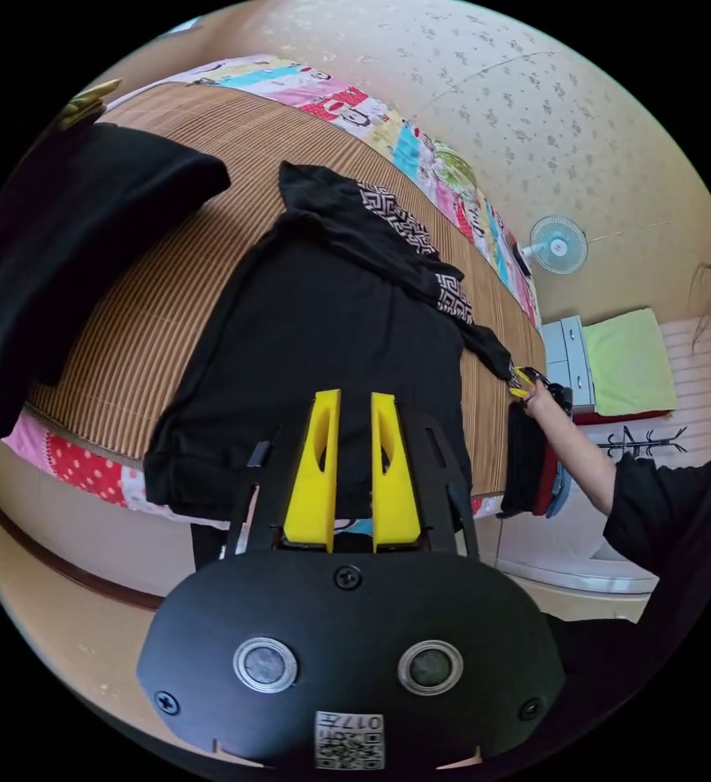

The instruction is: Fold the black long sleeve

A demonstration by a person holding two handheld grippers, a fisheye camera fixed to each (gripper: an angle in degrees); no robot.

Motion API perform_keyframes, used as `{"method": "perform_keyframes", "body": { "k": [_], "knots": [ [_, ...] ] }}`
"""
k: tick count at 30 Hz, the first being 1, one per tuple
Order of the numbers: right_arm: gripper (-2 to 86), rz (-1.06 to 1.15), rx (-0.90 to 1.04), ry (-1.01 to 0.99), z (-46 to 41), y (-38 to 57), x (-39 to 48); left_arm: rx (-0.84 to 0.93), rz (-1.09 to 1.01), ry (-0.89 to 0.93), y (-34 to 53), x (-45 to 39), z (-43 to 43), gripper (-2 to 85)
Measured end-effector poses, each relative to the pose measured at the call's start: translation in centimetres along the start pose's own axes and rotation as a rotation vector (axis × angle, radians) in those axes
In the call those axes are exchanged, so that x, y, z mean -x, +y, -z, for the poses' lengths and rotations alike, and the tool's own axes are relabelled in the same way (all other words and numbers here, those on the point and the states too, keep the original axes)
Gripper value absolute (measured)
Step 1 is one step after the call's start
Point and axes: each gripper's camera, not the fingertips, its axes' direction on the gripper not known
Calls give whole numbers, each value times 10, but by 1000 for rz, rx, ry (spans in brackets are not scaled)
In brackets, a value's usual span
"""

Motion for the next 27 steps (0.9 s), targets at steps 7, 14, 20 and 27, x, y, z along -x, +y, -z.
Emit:
{"method": "perform_keyframes", "body": {
  "k": [7, 14, 20, 27],
  "knots": [
    [18, 203, -212, -132, 64, 8, 34, -61, 63, 54, 13, 5, 3, 66],
    [22, 908, -485, -518, 138, 215, 202, -94, 42, 97, 12, 5, 13, 67],
    [49, 1212, 91, -581, -64, 411, 292, -138, 23, 110, 11, 12, 17, 77],
    [74, 1295, 497, -402, -167, 511, 220, -184, -41, 103, -37, 34, 7, 95]
  ]
}}
